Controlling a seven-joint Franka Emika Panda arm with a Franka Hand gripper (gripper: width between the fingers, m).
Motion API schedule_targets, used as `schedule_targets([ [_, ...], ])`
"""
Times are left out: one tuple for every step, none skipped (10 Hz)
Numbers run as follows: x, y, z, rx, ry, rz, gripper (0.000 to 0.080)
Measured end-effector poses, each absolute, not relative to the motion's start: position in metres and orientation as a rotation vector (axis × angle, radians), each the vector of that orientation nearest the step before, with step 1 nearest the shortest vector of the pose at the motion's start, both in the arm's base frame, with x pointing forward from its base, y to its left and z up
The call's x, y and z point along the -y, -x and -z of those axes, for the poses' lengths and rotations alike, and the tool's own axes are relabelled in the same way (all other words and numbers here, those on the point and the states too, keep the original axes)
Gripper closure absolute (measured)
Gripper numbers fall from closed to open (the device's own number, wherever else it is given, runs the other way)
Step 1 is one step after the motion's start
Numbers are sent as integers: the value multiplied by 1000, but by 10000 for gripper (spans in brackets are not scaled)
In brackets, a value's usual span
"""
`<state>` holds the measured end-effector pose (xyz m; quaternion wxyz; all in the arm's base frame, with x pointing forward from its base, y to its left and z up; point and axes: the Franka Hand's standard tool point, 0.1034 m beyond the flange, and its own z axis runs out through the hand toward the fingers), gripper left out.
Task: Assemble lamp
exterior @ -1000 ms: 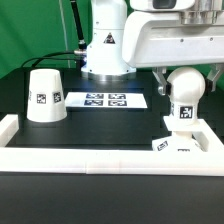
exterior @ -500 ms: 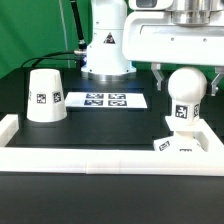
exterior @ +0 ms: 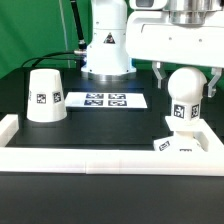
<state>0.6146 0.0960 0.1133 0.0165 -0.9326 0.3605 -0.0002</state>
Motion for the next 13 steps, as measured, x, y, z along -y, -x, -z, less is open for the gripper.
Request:
schedule_targets([
  [-96,-614,-113,-1239,2851,0,220],
  [-96,-613,-113,-1360,2793,5,220],
  [-97,-612,-113,-1527,2692,3,220],
  [-98,-611,-113,-1677,2593,-11,220],
  [-98,-610,-113,-1805,2495,-25,220],
  [-98,-610,-113,-1940,2381,-42,220],
  [-98,-610,-112,-2058,2261,-60,220],
  [-98,-610,-112,-2141,2165,-68,220],
  [-99,-610,-112,-2170,2135,-62,220],
  [-101,-610,-113,-2213,2083,-69,220],
  [-102,-610,-114,-2250,2039,-76,220],
  [-104,-610,-115,-2270,2009,-83,220],
  [-106,-610,-115,-2318,1938,-85,220],
])
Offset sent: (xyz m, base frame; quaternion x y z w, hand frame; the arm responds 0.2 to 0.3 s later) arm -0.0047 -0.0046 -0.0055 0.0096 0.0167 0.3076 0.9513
